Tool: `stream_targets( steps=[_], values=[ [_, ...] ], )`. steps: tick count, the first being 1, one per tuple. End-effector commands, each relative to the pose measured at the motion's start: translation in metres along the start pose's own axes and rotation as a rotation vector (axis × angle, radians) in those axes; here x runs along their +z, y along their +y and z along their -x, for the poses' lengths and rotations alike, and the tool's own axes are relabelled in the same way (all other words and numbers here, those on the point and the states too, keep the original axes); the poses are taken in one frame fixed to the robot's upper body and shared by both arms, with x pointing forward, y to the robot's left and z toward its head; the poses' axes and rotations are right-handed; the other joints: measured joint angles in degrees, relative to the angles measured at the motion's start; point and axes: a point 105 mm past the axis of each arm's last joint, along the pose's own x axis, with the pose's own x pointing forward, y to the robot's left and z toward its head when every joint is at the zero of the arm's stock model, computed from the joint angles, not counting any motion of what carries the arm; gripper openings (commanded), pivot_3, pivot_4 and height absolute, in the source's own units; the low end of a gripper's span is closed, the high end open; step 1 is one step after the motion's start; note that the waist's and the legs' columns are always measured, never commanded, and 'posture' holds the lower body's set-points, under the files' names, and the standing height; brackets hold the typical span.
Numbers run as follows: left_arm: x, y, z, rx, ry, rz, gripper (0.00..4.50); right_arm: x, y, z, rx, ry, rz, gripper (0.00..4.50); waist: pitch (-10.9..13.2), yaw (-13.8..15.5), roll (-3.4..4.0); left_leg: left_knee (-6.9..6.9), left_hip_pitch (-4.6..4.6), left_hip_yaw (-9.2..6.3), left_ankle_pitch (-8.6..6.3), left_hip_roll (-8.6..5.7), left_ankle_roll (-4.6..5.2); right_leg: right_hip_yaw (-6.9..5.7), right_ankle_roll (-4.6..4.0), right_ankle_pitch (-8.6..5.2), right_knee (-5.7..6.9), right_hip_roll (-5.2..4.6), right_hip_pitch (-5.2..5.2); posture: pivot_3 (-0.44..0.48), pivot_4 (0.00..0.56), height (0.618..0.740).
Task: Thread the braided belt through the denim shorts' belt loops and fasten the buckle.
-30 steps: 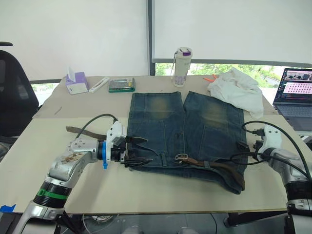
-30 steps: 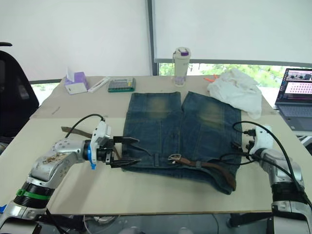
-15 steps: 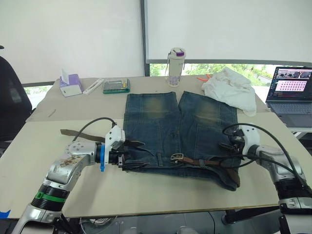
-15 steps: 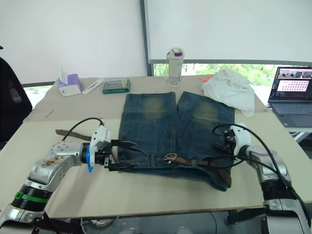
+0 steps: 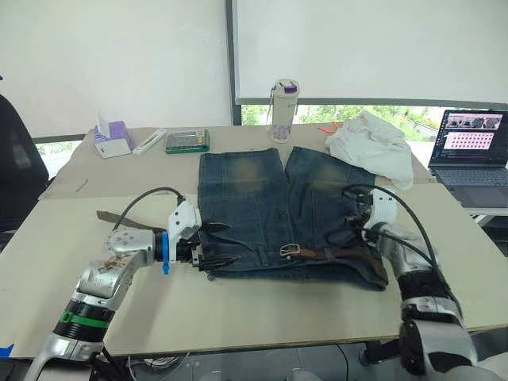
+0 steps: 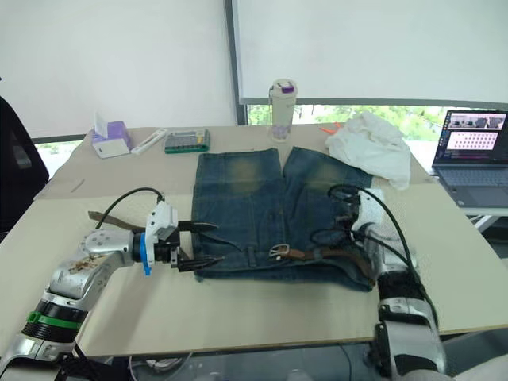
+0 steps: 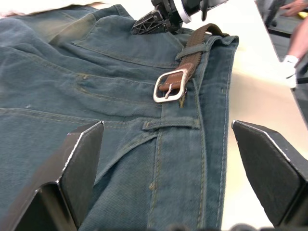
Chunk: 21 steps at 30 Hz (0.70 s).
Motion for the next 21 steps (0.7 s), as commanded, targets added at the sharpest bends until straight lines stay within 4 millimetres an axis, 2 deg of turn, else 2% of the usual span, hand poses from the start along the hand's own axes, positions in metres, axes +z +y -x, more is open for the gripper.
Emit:
stream_targets(
  steps=[1, 7, 17, 21],
  values=[
    [0.019, 0.019, 0.004, 0.091, -0.044, -0.089, 4.5, 0.014, -0.023, -0.009, -0.225, -0.073, -0.222, 0.02, 0.01, 0.1, 0.0, 0.0, 0.0, 0.0, 0.02, -0.05, -0.03, 0.0, 0.0, 0.0, 0.22, -0.04, -0.04, 0.0, 0.15, 0.74],
    [0.023, 0.018, -0.002, 0.089, -0.058, -0.096, 4.5, 0.029, -0.047, -0.008, -0.437, -0.151, -0.419, 0.02, 0.03, 0.73, 0.05, -0.02, -0.15, -0.02, 0.02, -0.16, -0.04, -0.02, 0.01, 0.0, 0.21, -0.11, -0.09, 0.0, 0.15, 0.74],
    [0.023, 0.015, -0.009, 0.079, -0.064, -0.093, 4.5, 0.033, -0.08, 0.007, -0.652, -0.235, -0.521, 0.02, 0.05, 0.81, 0.07, -0.02, -0.23, -0.05, 0.03, -0.16, -0.04, -0.04, 0.01, 0.0, 0.16, -0.1, -0.08, 0.0, 0.15, 0.74],
    [0.022, 0.013, -0.012, 0.07, -0.065, -0.087, 4.5, 0.036, -0.079, 0.006, -0.642, -0.246, -0.521, 0.02, 0.05, 0.58, 0.08, -0.02, -0.25, -0.05, 0.03, -0.15, -0.04, -0.04, 0.01, 0.0, 0.12, -0.08, -0.08, 0.0, 0.15, 0.74]
  ],
)
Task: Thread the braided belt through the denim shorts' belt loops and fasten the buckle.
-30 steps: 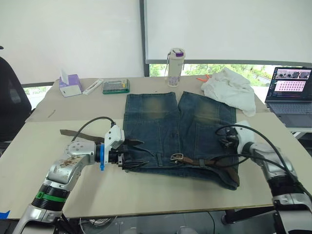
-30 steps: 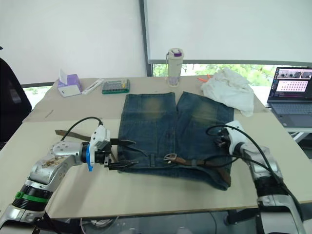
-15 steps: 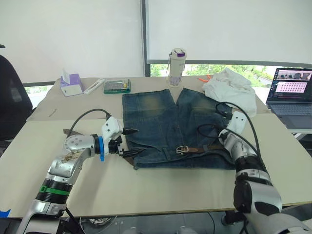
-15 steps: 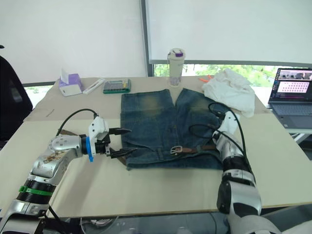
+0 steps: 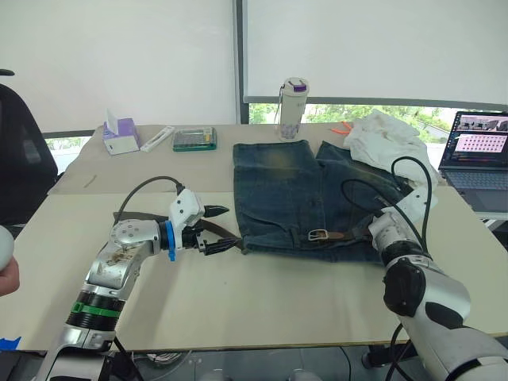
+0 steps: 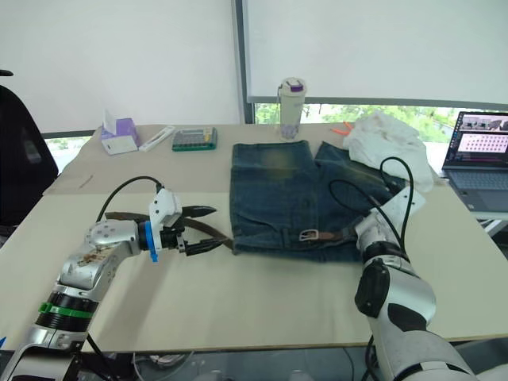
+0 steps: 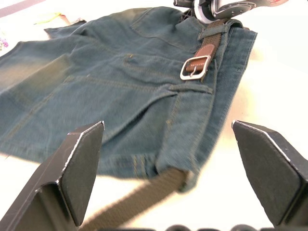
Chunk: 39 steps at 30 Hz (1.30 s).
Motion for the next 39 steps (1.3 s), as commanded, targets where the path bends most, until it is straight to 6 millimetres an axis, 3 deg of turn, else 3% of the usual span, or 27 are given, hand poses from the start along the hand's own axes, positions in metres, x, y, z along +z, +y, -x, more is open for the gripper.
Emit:
stream_targets(
  steps=[1, 3, 6, 8, 11, 18, 24, 27, 30, 32, 36, 39],
  values=[
    [0.012, 0.001, -0.002, -0.004, -0.024, -0.038, 4.5, 0.026, 0.001, -0.001, -0.001, -0.081, -0.036, 0.02, 0.0, -0.23, 0.01, 0.0, 0.0, 0.0, 0.0, 0.01, 0.0, 0.01, 0.0, 0.0, -0.01, 0.01, 0.0, 0.0, 0.15, 0.74],
    [0.011, 0.001, -0.003, -0.006, -0.024, -0.037, 4.5, 0.021, 0.01, 0.001, 0.049, -0.06, -0.028, 0.02, 0.01, -0.35, 0.02, 0.0, 0.0, 0.0, 0.0, 0.02, 0.0, 0.01, 0.0, 0.0, -0.01, 0.03, 0.0, 0.0, 0.15, 0.74],
    [0.012, 0.0, -0.004, -0.006, -0.026, -0.035, 4.5, 0.006, 0.051, 0.011, 0.32, 0.007, 0.117, 0.02, 0.03, -0.65, 0.04, 0.0, 0.0, 0.02, 0.0, 0.04, 0.0, 0.02, 0.0, 0.0, -0.03, 0.05, 0.0, 0.0, 0.15, 0.74],
    [0.012, 0.001, -0.003, -0.005, -0.023, -0.034, 4.5, -0.002, 0.07, 0.02, 0.489, 0.051, 0.174, 1.01, 0.07, -1.22, 0.11, 0.0, 0.02, 0.04, 0.0, 0.06, 0.0, 0.05, 0.0, 0.0, -0.05, 0.1, 0.0, 0.0, 0.15, 0.74],
    [0.01, 0.001, -0.001, -0.003, -0.016, -0.029, 4.5, -0.005, 0.075, 0.026, 0.651, 0.095, 0.286, 1.99, 0.13, -1.93, 0.22, -0.14, 0.08, 0.04, 0.0, 0.11, 0.0, 0.06, 0.0, 0.0, -0.03, 0.15, -0.01, 0.0, 0.15, 0.74],
    [0.003, 0.006, 0.011, 0.047, -0.014, 0.013, 4.5, 0.027, 0.035, 0.024, 0.795, 0.124, 0.549, 4.47, 0.2, -0.97, 0.32, -0.21, 0.05, 0.02, 0.0, 0.06, 0.0, 0.04, 0.0, 0.0, -0.11, 0.06, -0.01, 0.0, 0.15, 0.74],
    [-0.003, 0.014, 0.023, 0.153, -0.056, 0.116, 4.5, 0.04, 0.005, 0.061, 1.002, 0.136, 0.784, 4.47, 0.2, -0.21, 0.4, -0.17, -0.09, -0.03, 0.0, 0.11, 0.0, 0.02, 0.01, 0.0, -0.37, 0.07, 0.0, 0.0, 0.15, 0.74],
    [-0.008, 0.026, 0.03, 0.288, -0.082, 0.176, 4.5, 0.046, -0.008, 0.085, 1.087, 0.073, 0.919, 4.47, 0.19, 0.0, 0.4, -0.16, -0.1, -0.04, 0.0, 0.12, 0.0, 0.02, 0.01, 0.0, -0.38, 0.05, 0.0, 0.0, 0.15, 0.74],
    [-0.015, 0.045, 0.039, 0.476, -0.071, 0.195, 4.5, 0.047, -0.008, 0.109, 1.191, 0.007, 0.959, 4.47, 0.21, -0.05, 0.37, -0.13, -0.1, -0.05, 0.0, 0.12, 0.0, 0.03, 0.02, 0.01, -0.41, 0.05, 0.0, 0.0, 0.15, 0.74],
    [-0.024, 0.065, 0.052, 0.693, -0.08, 0.27, 4.5, 0.039, 0.003, 0.138, 1.322, -0.061, 0.932, 4.47, 0.21, -0.1, 0.36, -0.11, -0.07, -0.05, 0.0, 0.12, 0.0, 0.06, 0.03, 0.01, -0.48, 0.06, 0.01, 0.0, 0.15, 0.74],
    [-0.032, 0.075, 0.064, 0.899, -0.13, 0.42, 4.5, 0.015, 0.013, 0.189, 1.53, -0.041, 0.874, 4.47, 0.22, 0.21, 0.33, -0.11, -0.11, -0.13, 0.0, 0.19, 0.0, 0.02, 0.04, 0.0, -0.41, 0.11, 0.0, 0.0, 0.15, 0.74],
    [-0.035, 0.083, 0.074, 1.05, -0.168, 0.53, 4.5, 0.003, 0.015, 0.21, 1.612, 0.008, 0.859, 4.47, 0.22, 1.18, 0.22, -0.04, -0.19, -0.15, 0.0, 0.13, -0.01, -0.01, 0.11, 0.04, -0.37, 0.04, 0.0, 0.0, 0.15, 0.74]
  ],
)
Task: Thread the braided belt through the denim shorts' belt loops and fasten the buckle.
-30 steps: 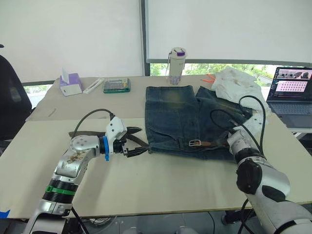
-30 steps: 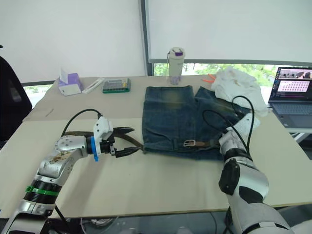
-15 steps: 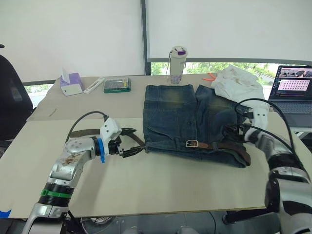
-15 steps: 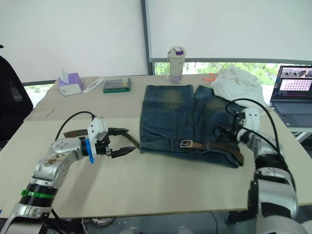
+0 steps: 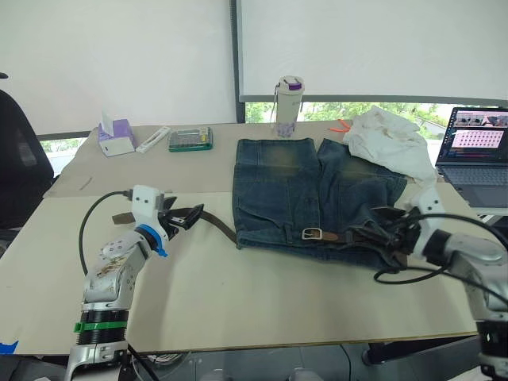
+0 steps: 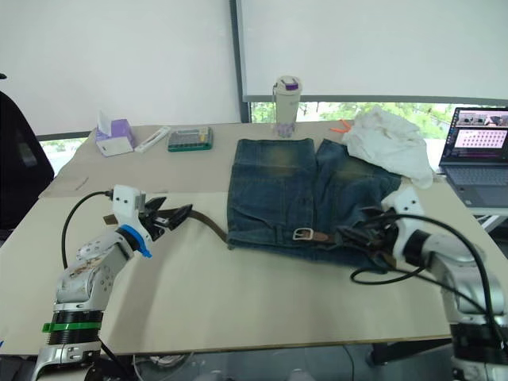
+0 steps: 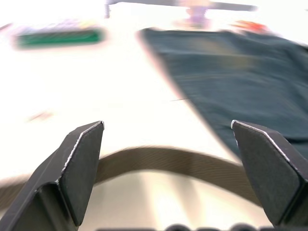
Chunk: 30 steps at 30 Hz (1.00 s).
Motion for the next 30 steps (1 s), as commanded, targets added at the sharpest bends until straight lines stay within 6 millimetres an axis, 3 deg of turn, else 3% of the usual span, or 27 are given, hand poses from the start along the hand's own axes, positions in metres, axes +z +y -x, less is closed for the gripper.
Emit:
stream_targets(
  steps=[1, 5, 9, 16, 23, 30],
  values=[
    [0.021, 0.017, 0.002, 0.178, -0.067, 0.083, 4.5, 0.017, 0.027, -0.005, 0.106, -0.053, 0.005, 4.47, 0.0, 0.48, -0.19, 0.05, -0.02, 0.0, 0.0, -0.02, 0.0, 0.0, 0.02, 0.01, -0.01, -0.01, 0.0, 0.0, 0.15, 0.74],
    [0.019, 0.023, -0.002, 0.3, -0.041, 0.112, 4.5, 0.024, 0.042, -0.015, 0.149, -0.112, -0.019, 4.47, -0.02, 1.26, -0.38, 0.08, -0.03, -0.04, 0.0, -0.08, -0.03, -0.03, 0.03, 0.02, -0.1, -0.06, 0.0, 0.0, 0.15, 0.74],
    [0.03, 0.032, -0.014, 0.428, -0.064, 0.231, 4.5, 0.03, 0.053, -0.023, 0.182, -0.155, -0.031, 4.47, -0.02, 1.95, -0.43, 0.11, -0.11, -0.04, 0.02, -0.14, -0.06, -0.06, 0.05, 0.04, -0.12, -0.1, -0.06, 0.0, 0.15, 0.74],
    [0.029, 0.032, -0.032, 0.524, 0.026, 0.278, 4.5, 0.031, 0.057, -0.032, 0.185, -0.158, -0.032, 4.47, -0.03, 1.79, -0.45, 0.12, -0.16, -0.04, 0.02, -0.15, -0.08, -0.06, 0.05, 0.05, -0.05, -0.01, -0.2, 0.0, 0.15, 0.74],
    [0.014, 0.031, -0.046, 0.561, 0.114, 0.273, 4.5, 0.037, 0.063, -0.037, 0.198, -0.18, -0.04, 4.47, -0.03, 1.81, -0.45, 0.12, -0.22, -0.04, 0.08, -0.19, -0.17, -0.08, 0.05, 0.05, 0.0, -0.01, -0.28, 0.0, 0.15, 0.74],
    [0.0, 0.03, -0.058, 0.645, 0.156, 0.363, 4.5, 0.031, 0.062, -0.038, 0.205, -0.166, -0.048, 4.47, -0.05, 1.83, -0.48, 0.12, -0.28, -0.04, 0.09, -0.19, -0.19, -0.09, 0.05, 0.06, 0.01, -0.02, -0.35, 0.0, 0.15, 0.74]
  ],
)
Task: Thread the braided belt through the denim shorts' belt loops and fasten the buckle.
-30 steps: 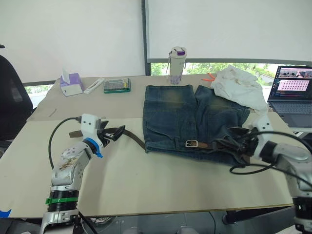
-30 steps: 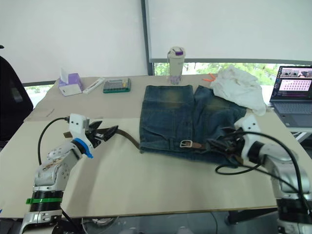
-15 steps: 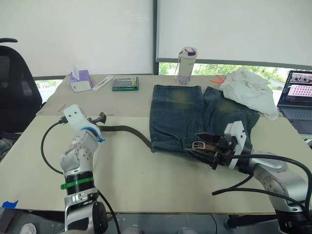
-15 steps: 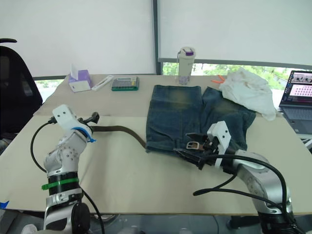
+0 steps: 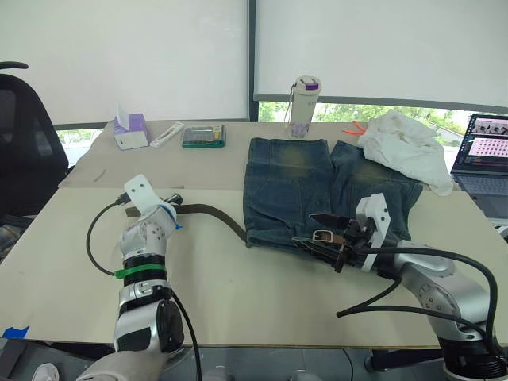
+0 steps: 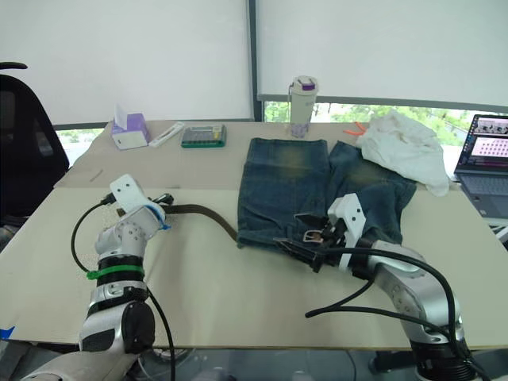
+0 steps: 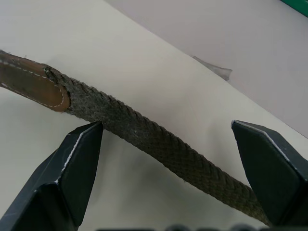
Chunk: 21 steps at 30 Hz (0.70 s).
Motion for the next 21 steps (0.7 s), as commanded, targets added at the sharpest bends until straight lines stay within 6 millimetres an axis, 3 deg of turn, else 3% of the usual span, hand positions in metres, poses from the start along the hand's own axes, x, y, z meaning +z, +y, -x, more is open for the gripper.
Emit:
stream_targets(
  steps=[1, 2, 6, 12, 16, 18, 21],
  values=[
    [0.01, -0.006, 0.0, 0.015, -0.034, 0.04, 4.5, 0.009, 0.004, -0.001, 0.019, -0.03, 0.041, 4.47, 0.0, 0.0, 0.0, 0.0, -0.01, 0.0, 0.0, 0.0, 0.0, 0.0, 0.0, 0.0, 0.0, 0.0, 0.0, 0.0, 0.15, 0.74],
    [0.01, -0.005, -0.001, 0.028, -0.033, 0.052, 4.5, 0.009, 0.003, 0.0, 0.016, -0.03, 0.04, 4.47, 0.0, 0.0, 0.0, 0.0, -0.01, 0.0, 0.0, 0.0, 0.0, 0.0, 0.0, 0.0, 0.0, 0.0, 0.0, 0.0, 0.15, 0.74],
    [0.008, 0.004, -0.001, 0.086, -0.026, 0.084, 3.4, 0.002, -0.002, 0.005, -0.013, -0.018, 0.039, 4.5, -0.01, -0.01, -0.01, -0.01, -0.02, 0.0, 0.0, 0.01, -0.01, 0.0, 0.0, 0.0, 0.04, 0.0, -0.07, 0.0, 0.15, 0.74],
    [0.008, 0.022, 0.001, 0.163, -0.055, 0.098, 1.35, -0.002, -0.005, 0.008, -0.031, -0.015, 0.042, 4.5, -0.02, -0.02, -0.04, -0.01, -0.06, 0.01, 0.04, 0.0, -0.07, 0.02, 0.0, 0.01, 0.28, 0.0, -0.19, 0.0, 0.15, 0.74],
    [0.033, 0.02, 0.008, 0.122, -0.227, 0.003, 0.03, -0.004, -0.006, 0.009, -0.045, -0.016, 0.037, 4.5, -0.03, -0.04, -0.05, -0.02, -0.05, 0.02, 0.07, 0.01, -0.12, 0.02, 0.0, 0.01, 0.47, 0.01, -0.28, 0.0, 0.15, 0.74],
    [0.04, 0.017, 0.011, 0.099, -0.277, -0.017, 0.03, -0.006, -0.008, 0.009, -0.067, -0.013, 0.029, 4.5, -0.03, -0.03, -0.06, -0.03, -0.06, 0.02, 0.1, 0.01, -0.18, 0.02, 0.0, 0.01, 0.47, 0.03, -0.29, 0.0, 0.15, 0.74],
    [0.061, 0.009, 0.02, 0.056, -0.431, -0.189, 0.03, -0.005, -0.011, 0.01, -0.089, -0.02, 0.012, 4.5, -0.03, -0.03, -0.07, -0.03, -0.06, 0.02, 0.12, 0.0, -0.2, 0.02, -0.01, 0.01, 0.46, 0.02, -0.29, 0.0, 0.15, 0.74]
  ],
)
